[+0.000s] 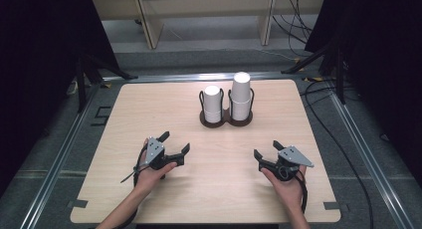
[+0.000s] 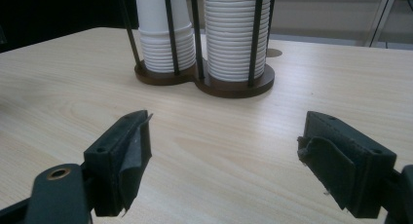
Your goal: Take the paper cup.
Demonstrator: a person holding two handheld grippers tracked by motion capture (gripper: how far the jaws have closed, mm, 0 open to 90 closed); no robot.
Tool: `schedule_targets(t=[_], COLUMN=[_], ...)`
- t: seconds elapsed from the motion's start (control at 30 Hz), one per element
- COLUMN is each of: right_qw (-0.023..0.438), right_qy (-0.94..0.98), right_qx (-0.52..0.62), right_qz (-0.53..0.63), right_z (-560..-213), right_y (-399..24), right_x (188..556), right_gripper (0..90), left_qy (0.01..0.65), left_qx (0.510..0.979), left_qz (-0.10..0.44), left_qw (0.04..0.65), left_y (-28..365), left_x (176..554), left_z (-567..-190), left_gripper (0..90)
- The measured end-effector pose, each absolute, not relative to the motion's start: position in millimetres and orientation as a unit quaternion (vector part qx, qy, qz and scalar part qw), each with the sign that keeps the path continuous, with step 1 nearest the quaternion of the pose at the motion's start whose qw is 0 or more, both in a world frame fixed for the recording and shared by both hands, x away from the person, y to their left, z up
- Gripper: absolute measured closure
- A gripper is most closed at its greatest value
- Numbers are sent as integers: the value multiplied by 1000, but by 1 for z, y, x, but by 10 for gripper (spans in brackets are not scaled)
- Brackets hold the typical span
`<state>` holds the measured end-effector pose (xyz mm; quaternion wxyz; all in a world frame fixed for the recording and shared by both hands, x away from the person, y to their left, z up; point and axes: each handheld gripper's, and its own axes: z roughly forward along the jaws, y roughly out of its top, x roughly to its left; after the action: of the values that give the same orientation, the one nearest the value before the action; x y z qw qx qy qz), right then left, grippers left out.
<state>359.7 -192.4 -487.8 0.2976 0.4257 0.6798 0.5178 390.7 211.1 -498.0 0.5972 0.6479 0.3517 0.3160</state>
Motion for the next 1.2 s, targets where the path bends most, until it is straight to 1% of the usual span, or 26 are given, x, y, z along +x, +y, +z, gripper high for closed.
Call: schedule_targets(t=[0.13, 0.2, 0.23, 0.27, 0.37, 0.4, 0.5, 0.7, 0.73, 0.77, 0.83, 0.9, 0.93, 1.0, 1.2], right_qw=[285, 287, 273, 278, 279, 286, 293, 289, 281, 291, 293, 284, 294, 297, 288], right_qy=[675, 673, 673, 673, 674, 672, 668, 668, 668, 672, 670, 672, 673, 676, 677], right_qx=[428, 427, 435, 427, 425, 424, 424, 425, 429, 422, 419, 419, 412, 413, 407], right_qz=[529, 531, 532, 536, 536, 535, 537, 538, 539, 535, 538, 541, 539, 533, 541], right_z=[-489, -489, -488, -489, -489, -488, -489, -488, -488, -487, -486, -482, -480, -478, -472], right_y=[-193, -194, -193, -194, -194, -194, -193, -189, -187, -186, -184, -181, -181, -177, -169], right_x=[361, 361, 359, 360, 360, 359, 358, 358, 357, 358, 358, 357, 359, 360, 368], right_gripper=[210, 211, 224, 241, 257, 261, 254, 253, 255, 255, 257, 260, 263, 265, 274], left_qy=[363, 363, 364, 364, 365, 363, 359, 369, 367, 367, 365, 357, 362, 364, 351], left_qx=[654, 654, 654, 653, 652, 654, 656, 653, 654, 654, 656, 652, 658, 656, 664], left_qz=[312, 312, 312, 312, 312, 311, 305, 298, 298, 298, 298, 305, 304, 301, 304], left_qw=[586, 586, 586, 586, 587, 586, 590, 590, 590, 590, 590, 596, 586, 588, 586], left_y=[211, 211, 211, 211, 211, 211, 212, 214, 214, 214, 214, 213, 214, 214, 211], left_x=[389, 390, 390, 390, 390, 390, 391, 392, 392, 392, 393, 397, 397, 398, 403], left_z=[-497, -497, -497, -497, -497, -497, -497, -497, -497, -497, -497, -498, -497, -496, -494], left_gripper=[74, 74, 74, 74, 73, 63, 47, 41, 40, 40, 40, 40, 41, 45, 48])
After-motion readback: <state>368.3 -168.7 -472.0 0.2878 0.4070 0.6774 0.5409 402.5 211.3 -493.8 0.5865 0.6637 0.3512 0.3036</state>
